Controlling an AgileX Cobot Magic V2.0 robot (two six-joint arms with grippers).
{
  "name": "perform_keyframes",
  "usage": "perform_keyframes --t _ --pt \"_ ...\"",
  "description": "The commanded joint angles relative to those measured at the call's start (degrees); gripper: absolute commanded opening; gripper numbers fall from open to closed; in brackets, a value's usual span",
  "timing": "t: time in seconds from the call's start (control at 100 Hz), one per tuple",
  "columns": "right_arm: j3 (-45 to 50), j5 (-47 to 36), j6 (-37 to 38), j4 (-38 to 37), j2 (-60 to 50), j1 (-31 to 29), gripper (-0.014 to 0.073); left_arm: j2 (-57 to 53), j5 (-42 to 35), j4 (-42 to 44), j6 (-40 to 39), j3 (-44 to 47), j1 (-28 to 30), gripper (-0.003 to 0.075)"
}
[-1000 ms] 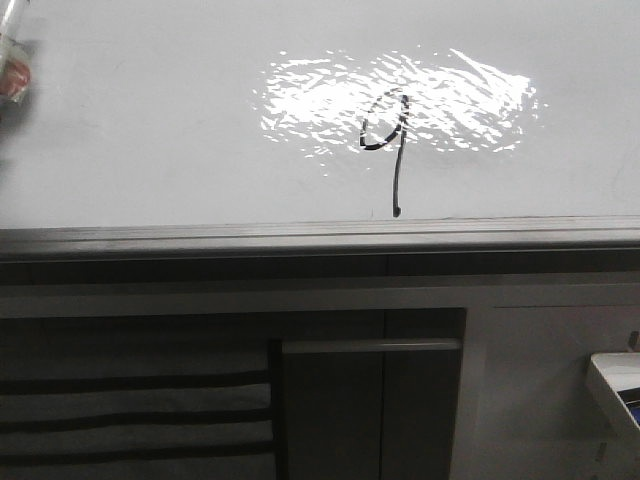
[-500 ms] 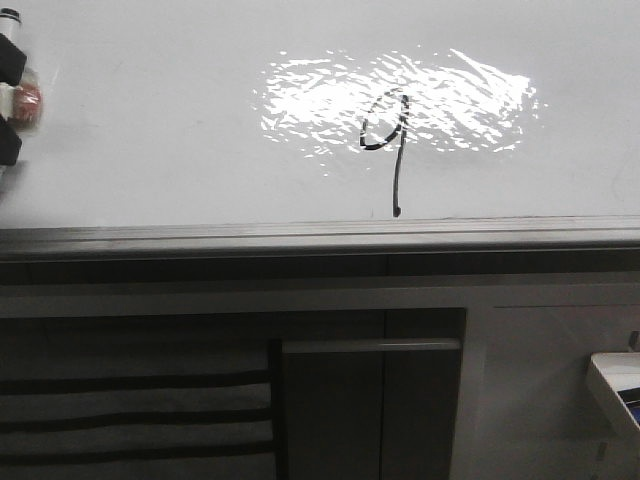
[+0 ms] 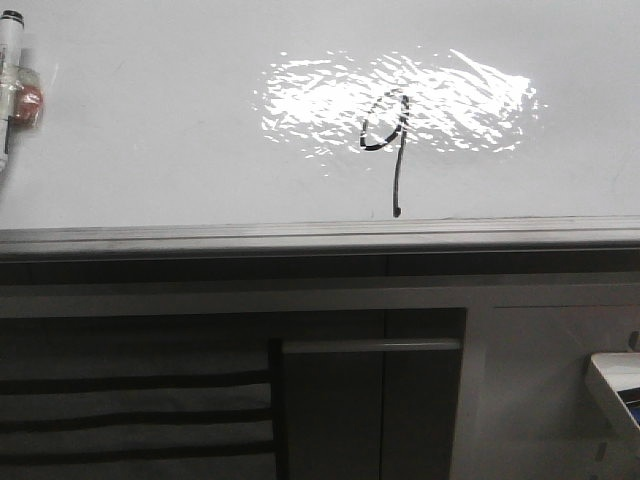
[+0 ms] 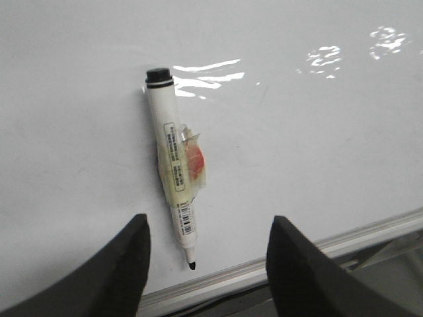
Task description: Write number 9 on whiteboard
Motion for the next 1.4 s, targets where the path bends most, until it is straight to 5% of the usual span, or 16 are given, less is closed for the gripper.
perform_keyframes --t 0.0,0.18,0.43,0.65,0.76,1.15,1.39 --pt "0.3 -2.4 7.8 -6.3 -3.6 -0.3 0.0313 -5.6 -1.5 -0.4 1.3 -0.4 0.1 0.0365" --pt "11.4 -11.0 12.6 -10.0 -12.5 -0.3 0.0241 -17.8 -3.5 0.2 1.5 9.0 0.1 0.0365" --pt "23.0 -24.6 12.6 -10.0 -20.9 -0.3 0.016 -26.5 -16.1 0.1 1.5 21.5 0.1 0.0361" --pt "23.7 -24.8 12.6 -10.1 -21.3 -0.3 -0.0072 -26.5 -17.5 -0.7 1.5 23.0 0.1 0.0102" --pt "23.7 -24.5 12.6 -10.1 -21.3 -0.3 -0.0072 -26.5 -17.5 -1.9 1.5 23.0 0.1 -0.0021" --pt "23.7 -24.5 12.6 -10.1 -21.2 -0.3 -0.0072 -26.6 -17.5 -1.9 1.5 23.1 0.1 -0.002" --pt "23.7 -24.5 12.6 -10.1 -21.2 -0.3 -0.0072 -41.1 -19.6 -1.2 1.5 31.7 4.5 -0.002"
